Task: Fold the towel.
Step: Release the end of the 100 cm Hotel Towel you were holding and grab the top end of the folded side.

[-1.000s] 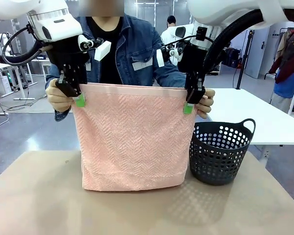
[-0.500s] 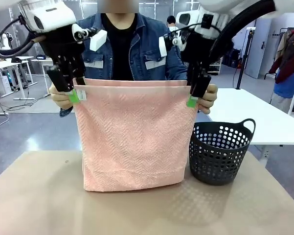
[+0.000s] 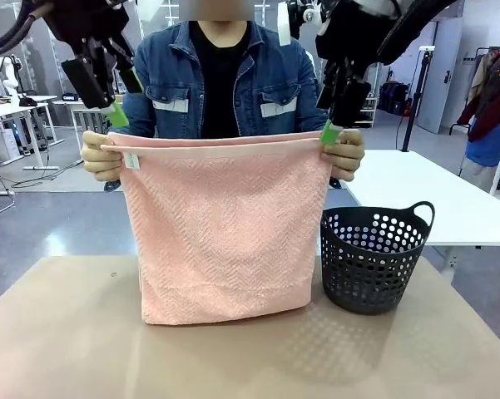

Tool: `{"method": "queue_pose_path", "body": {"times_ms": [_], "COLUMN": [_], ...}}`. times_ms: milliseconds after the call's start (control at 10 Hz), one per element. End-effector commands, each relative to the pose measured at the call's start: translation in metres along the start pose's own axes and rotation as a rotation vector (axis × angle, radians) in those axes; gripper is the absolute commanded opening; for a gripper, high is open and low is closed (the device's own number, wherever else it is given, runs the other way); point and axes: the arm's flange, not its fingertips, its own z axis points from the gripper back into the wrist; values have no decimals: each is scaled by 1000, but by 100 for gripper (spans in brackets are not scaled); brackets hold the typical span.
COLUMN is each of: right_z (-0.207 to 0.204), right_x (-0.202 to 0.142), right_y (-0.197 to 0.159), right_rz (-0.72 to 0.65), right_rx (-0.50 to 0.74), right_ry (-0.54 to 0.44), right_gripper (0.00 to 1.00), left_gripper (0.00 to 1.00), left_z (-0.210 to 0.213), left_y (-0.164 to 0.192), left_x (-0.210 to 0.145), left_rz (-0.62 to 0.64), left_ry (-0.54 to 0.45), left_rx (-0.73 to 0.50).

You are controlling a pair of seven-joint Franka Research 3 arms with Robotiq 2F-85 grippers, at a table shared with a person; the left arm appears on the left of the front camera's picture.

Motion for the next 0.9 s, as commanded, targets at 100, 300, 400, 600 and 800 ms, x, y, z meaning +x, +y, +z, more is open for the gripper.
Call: {"method": "queue_pose_path", "body": {"times_ms": [100,300,400,600,800], "right_z": [-13,-17,-22,-34,-45], "right_x": [7,14,19,25,28], "right_y": [-9,-20,-24,-36,-40], "right_rz": [22,38,44,51,54], "right_rx": [-8,3,12,39,77], "right_ry": [14,21,31,48,65], "right_gripper": [100,100,100,100,100], "left_gripper": [100,100,100,100,100], "left_z": [-14,-22,-27,-39,-55], "left_y": [9,16,18,22,27], "left_x": [1,4,4,3,-1], "left_rz": [17,13,12,15,30], "left_ry": [9,24,32,45,52], "left_rx": [22,8,-5,-27,-60]}}
